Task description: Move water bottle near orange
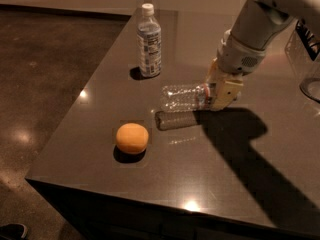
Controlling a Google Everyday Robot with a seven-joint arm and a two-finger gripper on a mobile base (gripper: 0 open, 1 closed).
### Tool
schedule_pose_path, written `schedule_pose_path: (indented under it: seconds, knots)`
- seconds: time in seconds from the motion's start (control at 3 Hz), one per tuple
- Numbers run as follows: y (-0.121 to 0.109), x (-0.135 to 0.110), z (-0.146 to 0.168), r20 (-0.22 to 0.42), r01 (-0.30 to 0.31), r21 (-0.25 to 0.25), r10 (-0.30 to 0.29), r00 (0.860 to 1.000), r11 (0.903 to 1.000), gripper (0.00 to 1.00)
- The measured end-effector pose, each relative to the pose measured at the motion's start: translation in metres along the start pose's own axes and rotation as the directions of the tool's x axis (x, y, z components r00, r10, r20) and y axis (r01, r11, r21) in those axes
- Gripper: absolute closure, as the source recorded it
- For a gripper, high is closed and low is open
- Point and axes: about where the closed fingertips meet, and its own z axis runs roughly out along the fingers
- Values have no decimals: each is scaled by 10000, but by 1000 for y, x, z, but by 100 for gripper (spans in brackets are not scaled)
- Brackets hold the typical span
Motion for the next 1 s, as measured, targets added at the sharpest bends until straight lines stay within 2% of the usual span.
schedule_pose_path:
  seconds: [0.67, 1.0]
  knots:
    - [14, -41, 21, -131, 167, -608, -175, 9998, 9980, 100]
    - [14, -45, 30, -314, -35, -729, 13, 9995, 9973, 82]
